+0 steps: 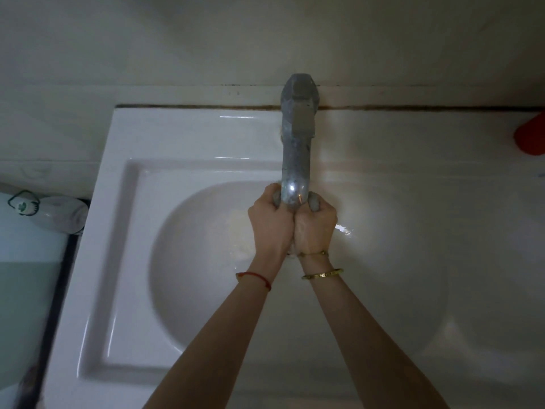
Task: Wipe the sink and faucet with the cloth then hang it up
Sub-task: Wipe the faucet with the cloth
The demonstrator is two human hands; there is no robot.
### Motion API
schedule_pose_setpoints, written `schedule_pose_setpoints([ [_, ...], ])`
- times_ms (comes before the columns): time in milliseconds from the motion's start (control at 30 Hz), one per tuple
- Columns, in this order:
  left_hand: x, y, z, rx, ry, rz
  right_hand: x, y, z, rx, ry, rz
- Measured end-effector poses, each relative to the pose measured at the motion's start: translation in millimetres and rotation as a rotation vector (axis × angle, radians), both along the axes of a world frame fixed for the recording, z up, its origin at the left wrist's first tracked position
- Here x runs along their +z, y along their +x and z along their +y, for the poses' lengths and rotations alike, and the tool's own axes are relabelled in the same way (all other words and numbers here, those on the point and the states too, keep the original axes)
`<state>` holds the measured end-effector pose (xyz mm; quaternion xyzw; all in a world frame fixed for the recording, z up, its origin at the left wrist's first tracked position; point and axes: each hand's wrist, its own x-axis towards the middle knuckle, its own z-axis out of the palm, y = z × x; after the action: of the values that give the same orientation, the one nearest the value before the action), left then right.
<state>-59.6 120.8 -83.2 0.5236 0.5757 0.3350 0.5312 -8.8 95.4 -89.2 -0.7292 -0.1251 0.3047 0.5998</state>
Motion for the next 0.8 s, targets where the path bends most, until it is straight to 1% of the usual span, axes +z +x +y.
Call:
schedule_pose_setpoints([
  [100, 3, 3, 3, -0.002, -0.065, 0.004, -5, 0, -2, 0.027, 0.051, -0.068],
  [200, 1, 2, 5, -0.013, -0.221, 0.023, -5, -1, -10, 0.079, 0.064, -0.171],
  [267, -3, -1, 2, -0.005, -0.302, 0.024, -5, 3, -16, 0.152, 0.07, -0.253],
  [333, -5, -5, -2, 0.04, -0.336, 0.008, -6, 7, -23, 0.235, 0.042, -0.341],
  [367, -6, -8, -4, 0.062, -0.339, -0.003, -7, 9, -26, 0.257, 0.037, -0.353],
  [433, -10, -13, -5, 0.078, -0.303, 0.003, -11, 11, -30, 0.25, 0.059, -0.275],
  [533, -14, -18, -8, 0.055, -0.217, 0.003, -14, 13, -31, 0.213, 0.096, -0.056],
  [567, -15, -19, -9, 0.04, -0.184, 0.007, -15, 13, -31, 0.218, 0.08, -0.035],
  [600, -16, -19, -10, 0.014, -0.145, 0.018, -15, 12, -30, 0.225, 0.056, -0.049],
  [667, -15, -15, -13, -0.057, -0.06, 0.041, -15, 8, -29, 0.221, -0.011, -0.164],
  [733, -12, -10, -14, -0.082, 0.013, 0.07, -14, 4, -26, 0.18, -0.079, -0.292],
  [800, -10, -5, -14, -0.061, 0.053, 0.075, -13, 1, -21, 0.131, -0.144, -0.305],
])
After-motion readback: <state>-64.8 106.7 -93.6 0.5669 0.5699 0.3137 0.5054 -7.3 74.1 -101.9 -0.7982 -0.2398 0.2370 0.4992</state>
